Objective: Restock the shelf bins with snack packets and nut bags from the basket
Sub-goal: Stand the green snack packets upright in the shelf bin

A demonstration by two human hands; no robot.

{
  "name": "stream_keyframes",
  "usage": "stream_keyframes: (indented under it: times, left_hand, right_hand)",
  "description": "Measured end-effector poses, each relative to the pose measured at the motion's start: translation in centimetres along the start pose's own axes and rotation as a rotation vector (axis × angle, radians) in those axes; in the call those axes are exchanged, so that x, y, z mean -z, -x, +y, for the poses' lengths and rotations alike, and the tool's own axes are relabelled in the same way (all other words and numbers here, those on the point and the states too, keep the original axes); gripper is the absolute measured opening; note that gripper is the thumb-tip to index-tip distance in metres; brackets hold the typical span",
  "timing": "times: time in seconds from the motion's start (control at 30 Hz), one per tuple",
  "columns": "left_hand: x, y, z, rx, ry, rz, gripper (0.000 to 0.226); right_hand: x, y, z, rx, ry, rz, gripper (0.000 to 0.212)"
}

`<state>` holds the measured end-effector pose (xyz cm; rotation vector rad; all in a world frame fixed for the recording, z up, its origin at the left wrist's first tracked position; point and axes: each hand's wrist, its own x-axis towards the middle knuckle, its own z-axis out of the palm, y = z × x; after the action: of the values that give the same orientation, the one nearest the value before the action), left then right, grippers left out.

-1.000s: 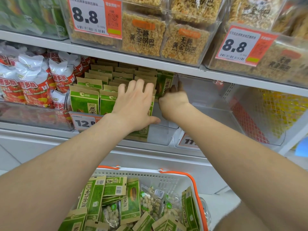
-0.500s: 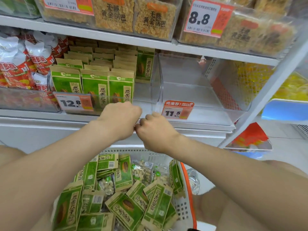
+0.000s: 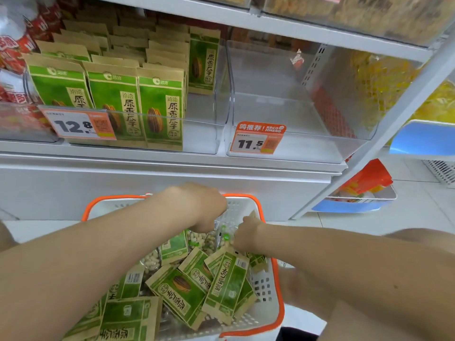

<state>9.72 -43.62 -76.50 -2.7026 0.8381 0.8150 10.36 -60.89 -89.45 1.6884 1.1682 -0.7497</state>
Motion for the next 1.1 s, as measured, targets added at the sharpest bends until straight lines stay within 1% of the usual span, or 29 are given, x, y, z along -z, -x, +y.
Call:
stream_keyframes:
  times: [0.13,0.2,0.33,0.37,0.43,0.53,0.57,0.6,0.63,0.7,0.73,0.8,0.87,0.9,1.0,1.1]
  left_hand:
    - [-0.2,-0.4,-0.4,0.019,-0.013,-0.034,0.03]
    - [-0.1,-0.4,-0.7,0.04,-0.01,-0.041,0.03]
    - [0.2,0.2,-1.1,0.065,0.054,-0.05,0.031]
    - [0.3,0.4,-1.4,0.077,0.063,-0.043,0.031]
    - [0.5,1.0,-1.7,0.112,0.059,-0.027,0.032]
    - [1.8,2.4,-2.0,0.186,0.043,-0.033,0.032]
    - [2.5,3.0,-2.1,0.21,0.059,-0.048,0.037]
    - [3.1,3.6,-2.4,0.232,0.086,-0.073,0.044]
    - [3.7,4.1,-2.8,0.244,0.128,-0.081,0.044]
    - [4.5,4.8,-4.1,0.276,0.27,-0.036,0.034]
    - [4.9,5.3,-4.7,0.303,0.383,-0.007,0.034]
    - [5.7,6.4,-6.0,0.344,0.713,0.036,0.034]
    - [6.3,7.6,-6.9,0.337,1.025,0.101,0.032]
    - [6.6,8.2,-7.3,0.329,1.126,0.15,0.03]
    - [7.1,9.1,-7.5,0.339,1.336,0.38,0.028]
    - [7.3,8.7,-7.1,0.391,1.539,0.719,0.036]
  right_hand:
    - [-0.5,0.3,0.8,0.108,0.106,0.11,0.018]
    - [-0.5,0.6,1.0,0.127,0.119,0.154,0.015]
    - [0.1,1.2,1.4,0.17,0.111,0.346,0.014]
    - [0.7,1.5,1.7,0.158,0.045,0.398,0.014]
    - [2.0,2.4,2.6,0.128,-0.175,0.516,0.014]
    - [4.3,4.2,4.2,-0.007,-0.561,0.675,0.029]
    - [5.2,4.9,4.6,-0.067,-0.692,0.726,0.032]
    - [6.0,5.5,4.8,-0.119,-0.817,0.787,0.029]
    - [6.8,6.1,5.0,-0.163,-0.924,0.851,0.02]
    - [8.4,7.0,5.1,-0.234,-1.109,1.008,0.007]
    - [9.3,7.6,5.0,-0.269,-1.188,1.088,0.008]
    - [10.7,8.5,4.8,-0.342,-1.309,1.226,0.015]
    - [11.9,9.5,4.6,-0.398,-1.373,1.322,0.019]
    - [12.6,10.0,4.8,-0.422,-1.393,1.369,0.021]
    - [14.7,11.7,6.2,-0.466,-1.514,1.503,0.022]
    - [15.7,12.7,8.4,-0.535,-1.627,1.605,0.019]
